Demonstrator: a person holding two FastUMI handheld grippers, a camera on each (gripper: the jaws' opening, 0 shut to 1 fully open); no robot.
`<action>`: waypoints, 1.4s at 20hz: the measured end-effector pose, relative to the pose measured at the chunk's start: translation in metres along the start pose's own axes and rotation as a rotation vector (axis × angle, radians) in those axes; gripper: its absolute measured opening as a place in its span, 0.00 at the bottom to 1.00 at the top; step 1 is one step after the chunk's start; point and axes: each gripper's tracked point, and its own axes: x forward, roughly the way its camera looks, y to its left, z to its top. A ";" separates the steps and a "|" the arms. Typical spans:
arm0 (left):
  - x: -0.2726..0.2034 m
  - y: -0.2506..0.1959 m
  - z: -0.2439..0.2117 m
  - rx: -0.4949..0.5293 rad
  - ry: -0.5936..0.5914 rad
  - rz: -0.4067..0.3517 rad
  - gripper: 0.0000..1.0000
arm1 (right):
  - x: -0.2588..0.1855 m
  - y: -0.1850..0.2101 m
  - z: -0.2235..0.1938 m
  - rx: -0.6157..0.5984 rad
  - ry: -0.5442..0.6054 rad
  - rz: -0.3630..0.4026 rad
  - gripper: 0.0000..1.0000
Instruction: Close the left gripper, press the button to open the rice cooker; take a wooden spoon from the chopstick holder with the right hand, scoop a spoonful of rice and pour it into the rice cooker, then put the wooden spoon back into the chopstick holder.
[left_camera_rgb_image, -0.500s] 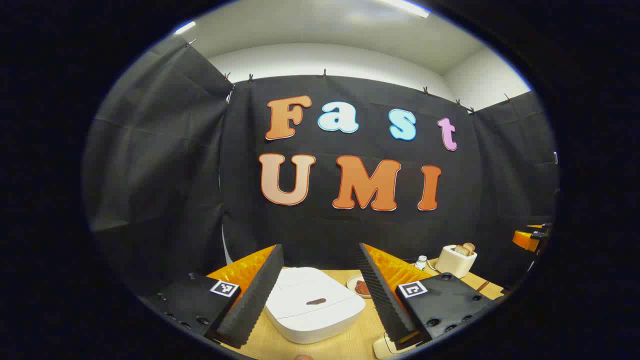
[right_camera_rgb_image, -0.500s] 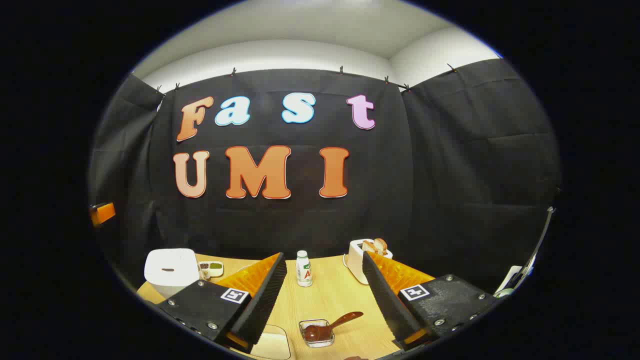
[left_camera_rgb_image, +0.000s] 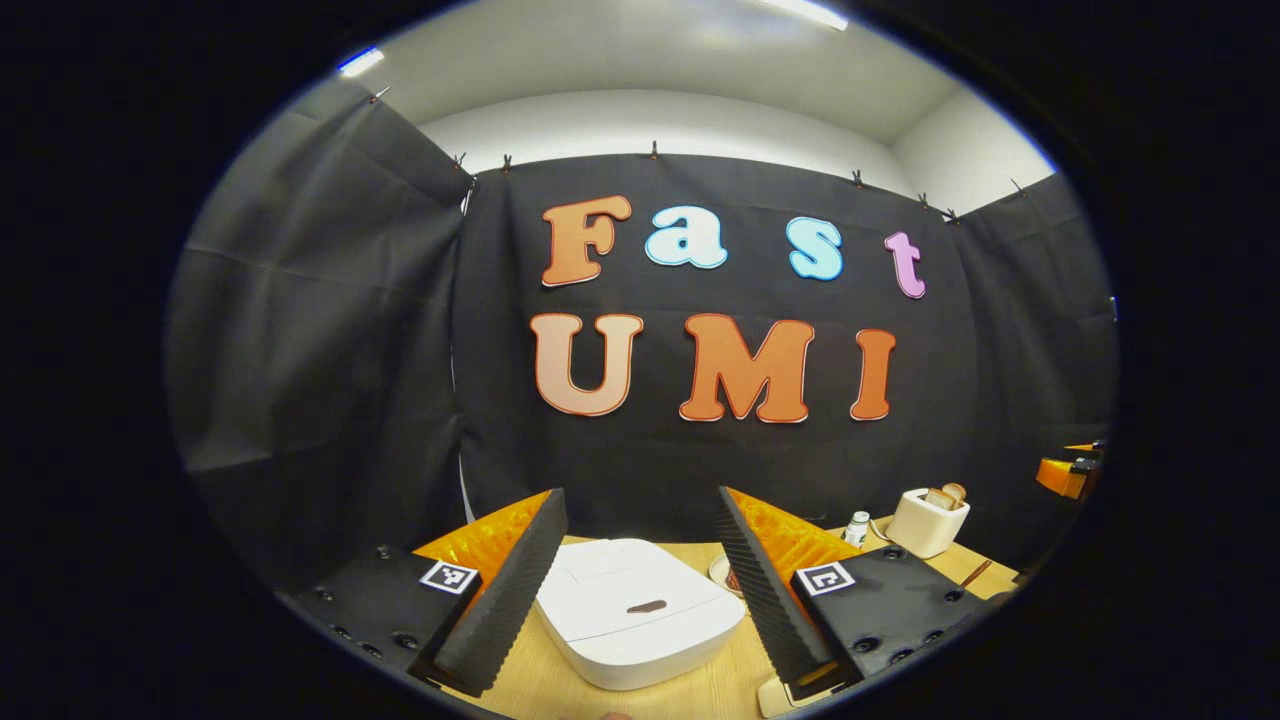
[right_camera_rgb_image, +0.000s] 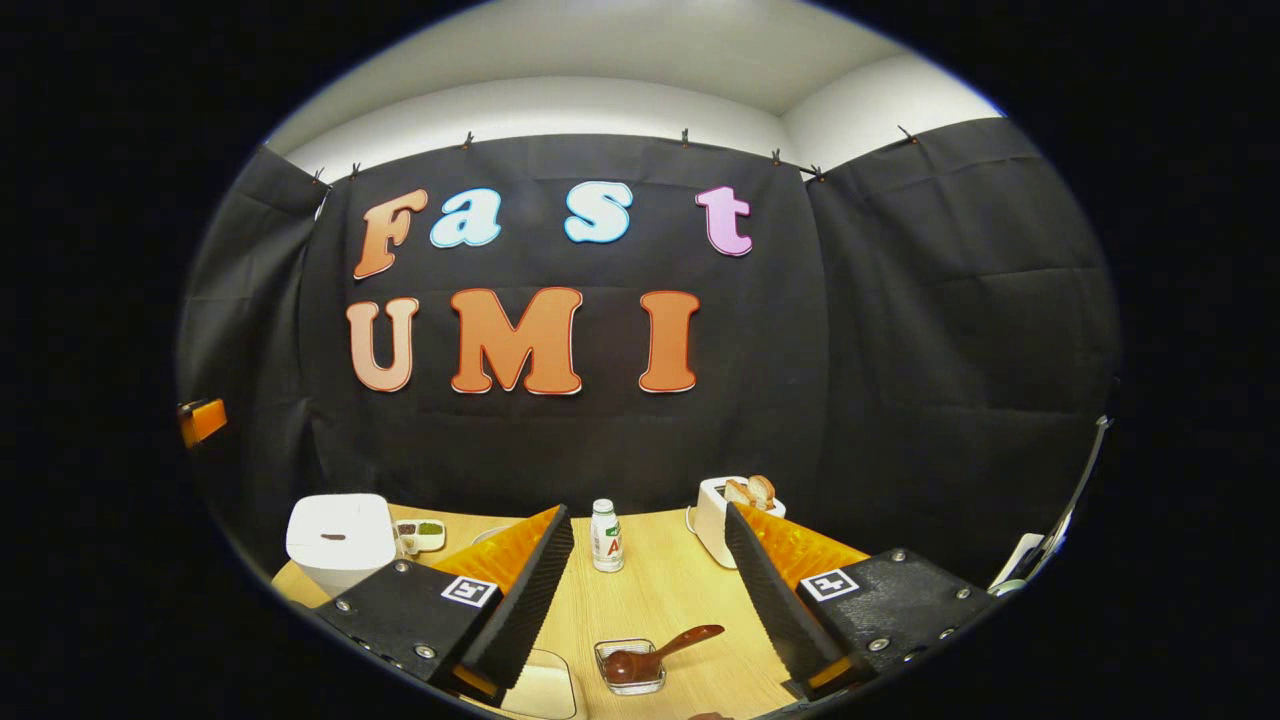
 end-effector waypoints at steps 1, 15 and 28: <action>0.000 -0.001 0.000 -0.006 0.001 -0.004 1.00 | 0.000 0.001 0.000 -0.001 0.002 0.003 0.95; 0.001 0.007 -0.005 -0.008 0.012 0.030 0.48 | -0.007 -0.003 0.001 -0.027 0.009 -0.008 0.94; 0.052 -0.014 -0.091 -0.052 0.259 -0.094 0.04 | -0.009 -0.016 0.006 -0.044 0.001 -0.066 0.94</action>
